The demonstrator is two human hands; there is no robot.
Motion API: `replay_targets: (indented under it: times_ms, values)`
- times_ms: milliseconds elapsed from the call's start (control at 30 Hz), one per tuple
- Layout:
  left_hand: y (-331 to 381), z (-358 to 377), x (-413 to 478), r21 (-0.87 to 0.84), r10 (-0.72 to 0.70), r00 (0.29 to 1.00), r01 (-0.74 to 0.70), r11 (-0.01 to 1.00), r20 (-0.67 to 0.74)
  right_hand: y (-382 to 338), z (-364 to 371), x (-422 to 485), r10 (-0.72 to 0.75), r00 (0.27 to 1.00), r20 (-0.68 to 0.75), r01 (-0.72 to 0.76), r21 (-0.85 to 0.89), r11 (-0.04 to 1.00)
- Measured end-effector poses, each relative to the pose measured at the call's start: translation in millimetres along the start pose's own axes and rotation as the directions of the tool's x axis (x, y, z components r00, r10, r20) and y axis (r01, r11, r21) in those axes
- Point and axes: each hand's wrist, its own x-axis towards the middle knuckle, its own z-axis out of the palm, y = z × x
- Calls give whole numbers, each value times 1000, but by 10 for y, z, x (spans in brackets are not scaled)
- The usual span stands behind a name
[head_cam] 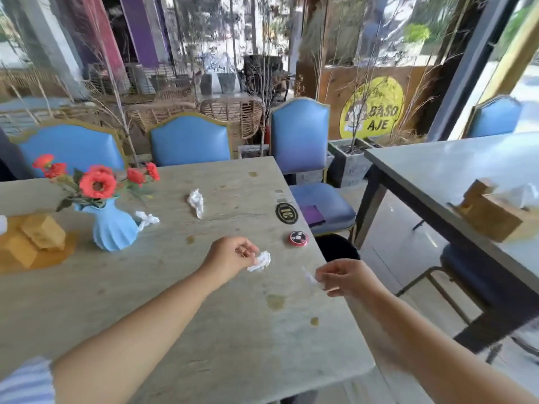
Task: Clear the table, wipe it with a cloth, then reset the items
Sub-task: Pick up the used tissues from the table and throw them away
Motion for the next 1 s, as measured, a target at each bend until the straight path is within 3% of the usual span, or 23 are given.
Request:
replay_targets:
  times_ms: [267,500,800,1000]
  values:
    - [913,1724,339,62,71,993,-77,995,92,586,-1813,177,-7,987,-162,-45,-313,949]
    - [1073,2668,1051,262,67,993,-89,961,94,957,-2517,1100,-19,982,-190,-72,-462,884]
    - [797,3200,2677,328,-172,982,136,935,82,949,-2817,2834,13,994,-105,-73,-600,797]
    - [691,3353,3471,303,-297,952,264,916,69,980,-2955,3715,37,998,-50,-59,-580,812]
